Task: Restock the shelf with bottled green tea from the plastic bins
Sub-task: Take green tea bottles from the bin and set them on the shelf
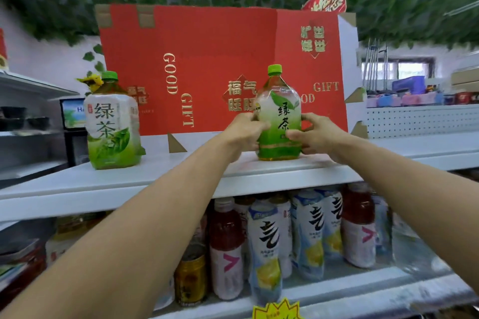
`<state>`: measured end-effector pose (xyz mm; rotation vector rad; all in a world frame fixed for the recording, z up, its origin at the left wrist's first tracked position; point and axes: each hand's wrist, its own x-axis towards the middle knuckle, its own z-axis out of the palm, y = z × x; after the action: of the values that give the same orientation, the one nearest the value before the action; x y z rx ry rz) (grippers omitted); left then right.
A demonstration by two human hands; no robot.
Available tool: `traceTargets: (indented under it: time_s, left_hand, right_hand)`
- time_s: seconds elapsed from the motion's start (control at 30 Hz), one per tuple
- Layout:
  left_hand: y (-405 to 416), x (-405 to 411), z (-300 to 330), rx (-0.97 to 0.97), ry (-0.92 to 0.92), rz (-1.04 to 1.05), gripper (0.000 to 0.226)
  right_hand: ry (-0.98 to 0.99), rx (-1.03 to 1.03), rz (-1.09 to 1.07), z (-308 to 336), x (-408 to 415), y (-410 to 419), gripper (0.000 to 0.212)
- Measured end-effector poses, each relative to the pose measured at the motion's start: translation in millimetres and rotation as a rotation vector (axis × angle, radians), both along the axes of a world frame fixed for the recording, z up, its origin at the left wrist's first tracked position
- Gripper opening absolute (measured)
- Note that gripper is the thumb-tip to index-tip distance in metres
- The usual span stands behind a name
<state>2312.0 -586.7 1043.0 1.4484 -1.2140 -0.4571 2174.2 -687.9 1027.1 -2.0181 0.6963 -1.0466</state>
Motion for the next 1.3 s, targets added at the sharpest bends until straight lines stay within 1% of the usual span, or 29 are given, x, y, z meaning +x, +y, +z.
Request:
traceTargets:
  time_s: [0.07, 0.13, 0.2, 0.23, 0.33, 0.4, 0.53, 0.6, 0.67, 0.73, 0.77, 0.83, 0.9, 0.93, 1.0, 1.03, 1.07, 1.13, 1.2, 1.3]
  left_hand:
    - [-8, -2, 2, -0.023, 0.085, 0.028, 0.025]
    - [-22, -14, 1, -0.03, 0.149, 0.057, 0.023]
    - [-37, -24, 1, -0.022, 0.159, 0.087, 0.027]
    - [-45, -29, 1, -0.017, 0.148, 0.111, 0.029]
    - [-64, -40, 0, -0.029, 0.136, 0.183, 0.028]
    - [-73, -45, -4, -0.037, 0.156, 0.209, 0.028]
    - [-78, -44, -13, -0.066, 0.162, 0.238, 0.029]
    - [-78, -44, -15, -0.07, 0.149, 0.239, 0.027]
    - [-77, -43, -15, -0.023, 0.046, 0.263, 0.029]
    - [-73, -42, -14, 0.066, -0.174, 0.305, 0.037]
    - [-68, -41, -13, 0.107, -0.306, 0.332, 0.04]
    - [-56, -42, -15, 0.137, -0.554, 0.386, 0.048]
    - [-38, -52, -23, 0.122, -0.771, 0.477, 0.056]
    - [-27, -61, -29, 0.1, -0.863, 0.542, 0.06]
    - [-5, -84, -47, -0.014, -0.986, 0.652, 0.062]
    - [7, -100, -58, -0.093, -1.0, 0.652, 0.062]
    - [16, -114, -70, -0.167, -0.973, 0.604, 0.062]
    - [30, -142, -99, -0.268, -0.865, 0.444, 0.061]
    - [35, -166, -132, -0.299, -0.823, 0.324, 0.061]
    - [26, -203, -181, -0.248, -0.834, 0.234, 0.065]
  right_hand:
    - [0.063, -0.044, -0.001, 1, -2, -11, 0.052]
    - [0.074, -0.077, -0.007, 3, -5, -25, 0.048]
    - [0.064, -0.08, -0.015, 2, -5, -44, 0.043]
    - [0.06, -0.08, -0.022, 2, -5, -53, 0.038]
    - [0.076, -0.095, -0.032, 1, -1, -80, 0.009]
    - [0.089, -0.119, -0.025, -1, 2, -93, 0.008]
    - [0.087, -0.157, -0.01, -7, 5, -106, 0.019]
    - [0.099, -0.155, -0.011, -7, 4, -105, 0.019]
    - [0.127, -0.116, 0.017, -5, -1, -101, 0.021]
    - [0.202, -0.121, 0.053, -5, -12, -92, 0.027]
    - [0.247, -0.17, 0.057, -5, -19, -86, 0.03]
    - [0.278, -0.367, 0.002, -9, -36, -70, 0.039]
    - [0.231, -0.561, -0.083, -21, -56, -52, 0.046]
    - [0.206, -0.637, -0.122, -29, -68, -41, 0.047]
    - [0.162, -0.762, -0.19, -48, -95, -21, 0.045]
    - [0.137, -0.817, -0.217, -58, -111, -12, 0.044]
    - [0.117, -0.866, -0.25, -69, -127, -4, 0.044]
    - [0.103, -0.92, -0.321, -93, -162, 6, 0.046]
    - [0.132, -0.894, -0.368, -119, -198, 11, 0.051]
    - [0.225, -0.81, -0.421, -163, -256, 11, 0.056]
